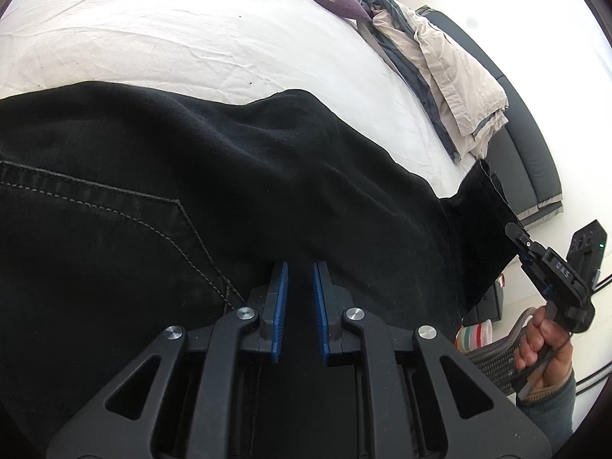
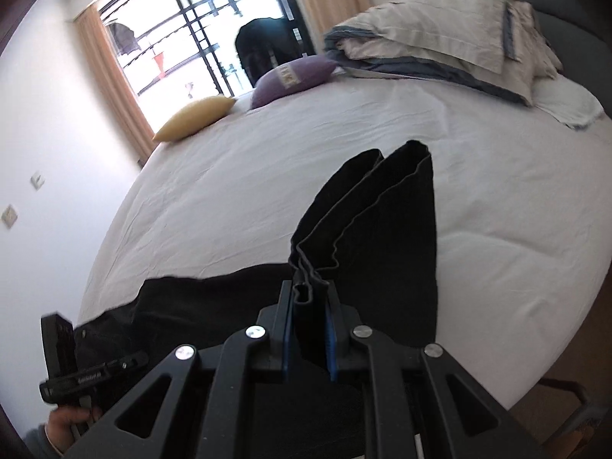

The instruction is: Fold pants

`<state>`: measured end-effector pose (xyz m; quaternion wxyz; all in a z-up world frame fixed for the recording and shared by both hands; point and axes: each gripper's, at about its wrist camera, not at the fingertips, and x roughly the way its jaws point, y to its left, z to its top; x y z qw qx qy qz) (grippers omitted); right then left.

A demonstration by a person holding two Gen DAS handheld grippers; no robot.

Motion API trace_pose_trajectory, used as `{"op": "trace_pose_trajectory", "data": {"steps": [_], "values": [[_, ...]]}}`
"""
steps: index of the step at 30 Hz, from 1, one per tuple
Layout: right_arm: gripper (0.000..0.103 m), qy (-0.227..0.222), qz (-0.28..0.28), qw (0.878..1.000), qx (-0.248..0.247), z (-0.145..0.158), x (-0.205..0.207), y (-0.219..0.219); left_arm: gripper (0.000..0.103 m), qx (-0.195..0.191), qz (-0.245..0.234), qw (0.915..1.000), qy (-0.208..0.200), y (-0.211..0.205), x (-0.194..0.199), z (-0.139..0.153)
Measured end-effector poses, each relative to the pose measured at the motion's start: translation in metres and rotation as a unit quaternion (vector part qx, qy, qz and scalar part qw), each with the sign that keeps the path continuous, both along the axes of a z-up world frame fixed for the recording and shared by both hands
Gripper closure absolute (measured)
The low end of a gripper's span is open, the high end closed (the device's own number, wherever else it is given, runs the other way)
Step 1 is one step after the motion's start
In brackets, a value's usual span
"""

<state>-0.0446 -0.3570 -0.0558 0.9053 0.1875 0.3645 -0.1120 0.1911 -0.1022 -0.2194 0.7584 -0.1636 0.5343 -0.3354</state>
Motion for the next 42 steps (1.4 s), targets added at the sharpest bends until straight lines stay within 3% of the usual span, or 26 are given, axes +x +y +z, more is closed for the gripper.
{"op": "trace_pose_trajectory", "data": {"steps": [3,7,13,16,23,30,42], "values": [[0.088,0.017,0.102,0.994,-0.034,-0.005,0.015,0.075,0.090,-0.004,-0.001,1.0000,-0.001,0.001,0.000,-0.002],[0.088,0.038,0.181,0.982,-0.034,-0.025,0.023,0.142,0.090,-0.019,-0.002,0.9998,0.004,0.007,0.003,-0.011],[0.088,0.047,0.190,0.981,-0.018,-0.036,0.026,0.159,0.090,-0.033,0.000,0.9994,0.010,0.010,0.006,-0.016],[0.088,0.045,0.195,0.980,-0.025,-0.032,0.026,0.164,0.090,-0.061,0.011,0.9978,0.023,0.018,0.007,-0.016],[0.088,0.054,0.244,0.965,-0.076,-0.036,0.026,0.208,0.090,-0.108,0.044,0.9931,0.014,0.055,-0.003,0.005],[0.088,0.068,0.266,0.957,-0.091,-0.050,0.020,0.231,0.090,-0.119,0.057,0.9912,0.004,0.086,-0.008,0.015],[0.088,0.086,0.302,0.942,-0.120,-0.062,0.022,0.258,0.090,-0.119,0.054,0.9914,-0.003,0.097,-0.009,0.029]]}}
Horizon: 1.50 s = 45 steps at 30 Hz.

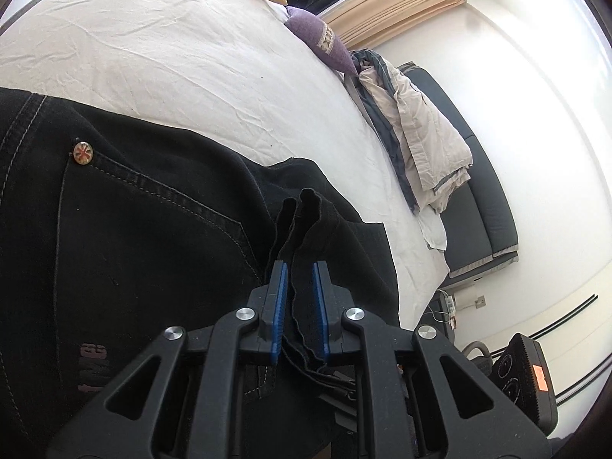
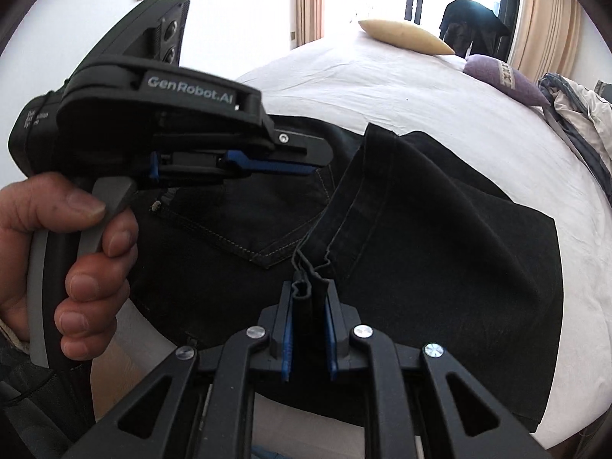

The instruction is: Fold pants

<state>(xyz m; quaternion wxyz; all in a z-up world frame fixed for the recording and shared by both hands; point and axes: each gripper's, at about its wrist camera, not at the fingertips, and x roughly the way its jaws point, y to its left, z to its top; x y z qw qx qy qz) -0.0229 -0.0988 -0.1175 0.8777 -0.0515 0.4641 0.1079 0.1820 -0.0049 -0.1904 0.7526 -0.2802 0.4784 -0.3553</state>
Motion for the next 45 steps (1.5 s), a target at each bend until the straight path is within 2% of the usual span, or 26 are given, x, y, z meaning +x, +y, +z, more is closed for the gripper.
{"op": "trace_pose_trajectory", "data": {"steps": [8,10,12,15,16,18,20,22,24,27,29,31,33,34,36,38,41,43,45], "values": [[0.085,0.014,-0.010,1.000,0.010,-0.011,0.013,-0.006,0.090,0.010,-0.041,0.9991,-0.007,-0.031,0.006,0.005],[0.080,0.018,-0.013,0.999,0.025,-0.015,0.015,-0.009,0.090,0.014,-0.059,0.9981,-0.011,-0.047,0.010,0.007],[0.062,0.023,-0.010,0.998,0.052,-0.016,0.015,-0.014,0.090,0.022,-0.074,0.9968,-0.018,-0.064,0.016,0.010],[0.051,0.033,-0.008,0.995,0.097,-0.015,0.012,-0.025,0.090,0.033,-0.099,0.9944,-0.019,-0.093,0.028,0.010],[0.047,0.044,-0.006,0.990,0.135,-0.013,0.010,-0.034,0.090,0.037,-0.104,0.9937,-0.016,-0.103,0.033,0.009],[0.048,0.072,-0.013,0.976,0.204,-0.008,0.004,-0.062,0.090,0.049,-0.120,0.9915,-0.011,-0.119,0.041,0.008],[0.048,0.071,-0.026,0.969,0.234,0.003,-0.008,-0.098,0.090,0.061,-0.128,0.9897,-0.018,-0.128,0.044,0.009],[0.048,0.054,-0.051,0.967,0.245,0.016,-0.016,-0.142,0.090,0.062,-0.130,0.9894,-0.016,-0.132,0.045,0.005],[0.048,0.041,-0.079,0.955,0.282,0.025,-0.013,-0.189,0.090,0.066,-0.129,0.9893,-0.017,-0.135,0.041,0.005],[0.046,0.017,-0.082,0.939,0.333,0.034,0.006,-0.239,0.090,0.042,-0.141,0.9881,-0.044,-0.143,0.024,0.020],[0.046,0.015,-0.075,0.931,0.357,0.029,0.030,-0.262,0.090,0.044,-0.148,0.9864,-0.056,-0.149,0.015,0.023],[0.046,0.025,-0.065,0.914,0.399,0.017,0.063,-0.283,0.090,0.040,-0.162,0.9841,-0.062,-0.154,0.010,0.021],[0.046,0.038,-0.064,0.900,0.429,0.000,0.090,-0.295,0.090,0.079,-0.160,0.9828,-0.047,-0.162,0.011,0.005],[0.046,0.051,-0.068,0.895,0.437,-0.012,0.103,-0.302,0.090,0.098,-0.150,0.9835,-0.027,-0.162,0.014,-0.007],[0.046,0.078,-0.082,0.885,0.452,-0.039,0.123,-0.313,0.090,0.083,-0.136,0.9872,0.002,-0.153,0.016,-0.022],[0.047,0.104,-0.093,0.874,0.465,-0.063,0.120,-0.314,0.090,0.081,-0.128,0.9884,0.005,-0.142,0.009,-0.024],[0.046,0.095,-0.071,0.870,0.479,-0.065,0.106,-0.315,0.090,0.083,-0.139,0.9869,0.002,-0.130,-0.008,-0.027],[0.046,0.111,-0.055,0.859,0.497,-0.068,0.090,-0.309,0.090,0.075,-0.140,0.9872,0.002,-0.122,-0.021,-0.028],[0.045,0.135,-0.038,0.857,0.497,-0.068,0.071,-0.303,0.090,0.071,-0.140,0.9876,0.000,-0.116,-0.031,-0.026]]}}
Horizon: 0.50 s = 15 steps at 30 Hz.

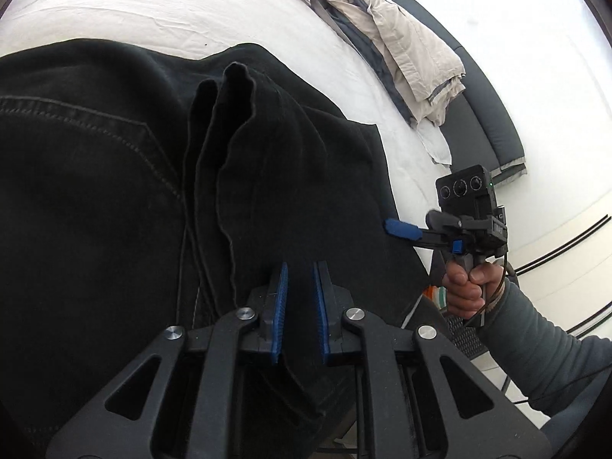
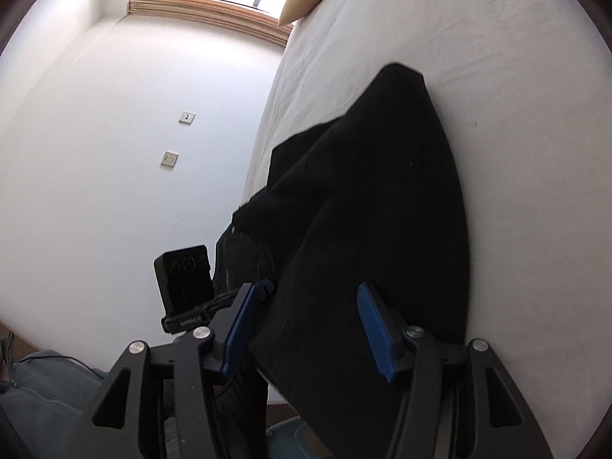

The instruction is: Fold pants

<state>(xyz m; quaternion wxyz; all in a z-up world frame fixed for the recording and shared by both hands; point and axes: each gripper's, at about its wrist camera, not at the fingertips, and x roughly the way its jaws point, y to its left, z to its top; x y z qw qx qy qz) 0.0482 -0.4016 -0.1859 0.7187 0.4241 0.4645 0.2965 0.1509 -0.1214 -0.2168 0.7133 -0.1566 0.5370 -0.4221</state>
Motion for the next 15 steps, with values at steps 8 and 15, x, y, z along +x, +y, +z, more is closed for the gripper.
{"op": "trace_pose_trajectory", "data": {"steps": [8,15], "values": [[0.042,-0.026,0.068,0.997,0.024,0.026,-0.029,0.022,0.090,-0.002,-0.013,0.9999,-0.010,0.002,-0.025,-0.002],[0.025,-0.019,0.062,0.998,0.023,0.015,0.054,0.047,0.090,0.002,-0.006,0.9998,-0.017,-0.001,-0.038,0.002]]}}
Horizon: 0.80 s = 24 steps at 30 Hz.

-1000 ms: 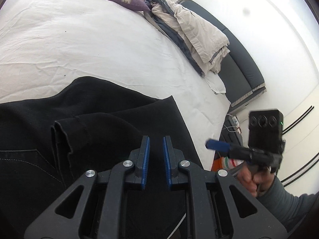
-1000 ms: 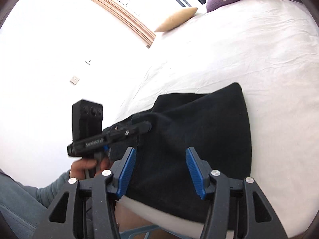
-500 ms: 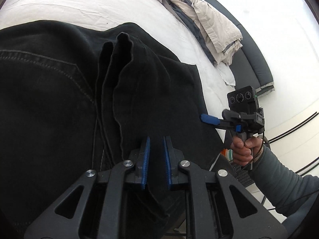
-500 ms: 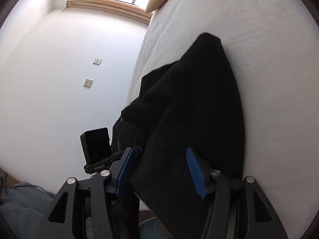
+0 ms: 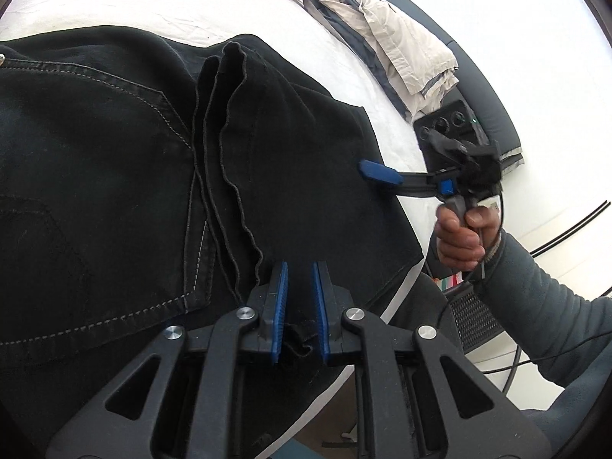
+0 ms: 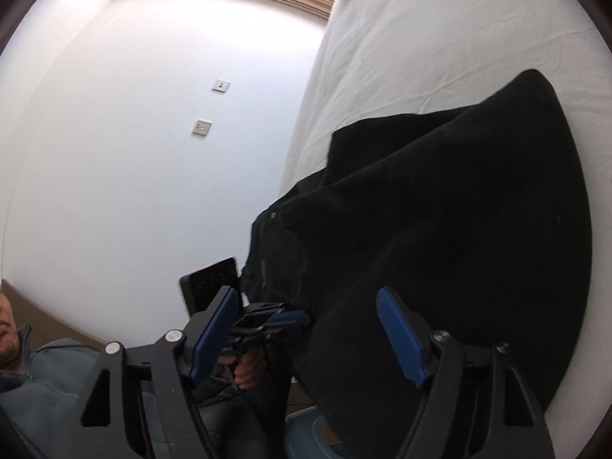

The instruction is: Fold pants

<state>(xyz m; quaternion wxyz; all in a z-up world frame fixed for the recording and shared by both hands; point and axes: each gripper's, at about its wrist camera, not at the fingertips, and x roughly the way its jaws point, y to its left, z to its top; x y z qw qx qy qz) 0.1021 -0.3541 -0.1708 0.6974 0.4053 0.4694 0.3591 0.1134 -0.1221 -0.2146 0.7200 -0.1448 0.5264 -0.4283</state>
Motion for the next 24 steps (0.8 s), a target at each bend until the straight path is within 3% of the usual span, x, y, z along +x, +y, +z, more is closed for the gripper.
{"op": "trace_pose_trajectory", "data": {"steps": [3,6,8,11,15,17,18,19,21,22,24], "values": [[0.026,0.020,-0.062,0.998,-0.012,-0.004,0.021,-0.013,0.090,0.009,0.014,0.9998,-0.007,0.026,0.000,0.006],[0.019,0.010,-0.118,0.993,-0.021,0.019,0.021,-0.009,0.090,0.009,0.045,0.9985,-0.030,0.053,-0.017,0.029],[0.015,-0.034,-0.103,0.994,-0.012,0.042,0.013,0.016,0.090,-0.006,0.079,0.9958,-0.045,0.073,-0.033,0.049],[0.013,-0.066,-0.047,0.996,0.024,0.057,0.000,0.073,0.090,-0.028,0.150,0.9867,-0.058,0.122,-0.060,0.067],[0.013,-0.063,-0.025,0.995,0.068,0.045,-0.007,0.128,0.090,-0.037,0.264,0.9622,-0.056,0.189,-0.093,0.067],[0.013,-0.036,-0.026,0.996,0.077,0.031,-0.005,0.142,0.074,-0.038,0.310,0.9491,-0.043,0.216,-0.100,0.057],[0.013,-0.028,-0.027,0.996,0.077,0.026,-0.004,0.147,0.038,-0.036,0.338,0.9399,-0.028,0.228,-0.102,0.050],[0.013,-0.023,-0.028,0.996,0.077,0.022,-0.004,0.149,0.015,-0.053,0.373,0.9264,-0.011,0.240,-0.105,0.043],[0.013,-0.011,-0.032,0.996,0.080,0.013,-0.005,0.146,0.010,-0.116,0.413,0.9032,0.005,0.259,-0.106,0.033],[0.013,-0.006,-0.038,0.996,0.079,0.010,-0.006,0.140,0.009,-0.121,0.418,0.9001,0.015,0.262,-0.102,0.029],[0.013,0.000,-0.053,0.995,0.083,0.006,-0.006,0.131,0.009,-0.115,0.411,0.9040,0.020,0.260,-0.091,0.022]]}}
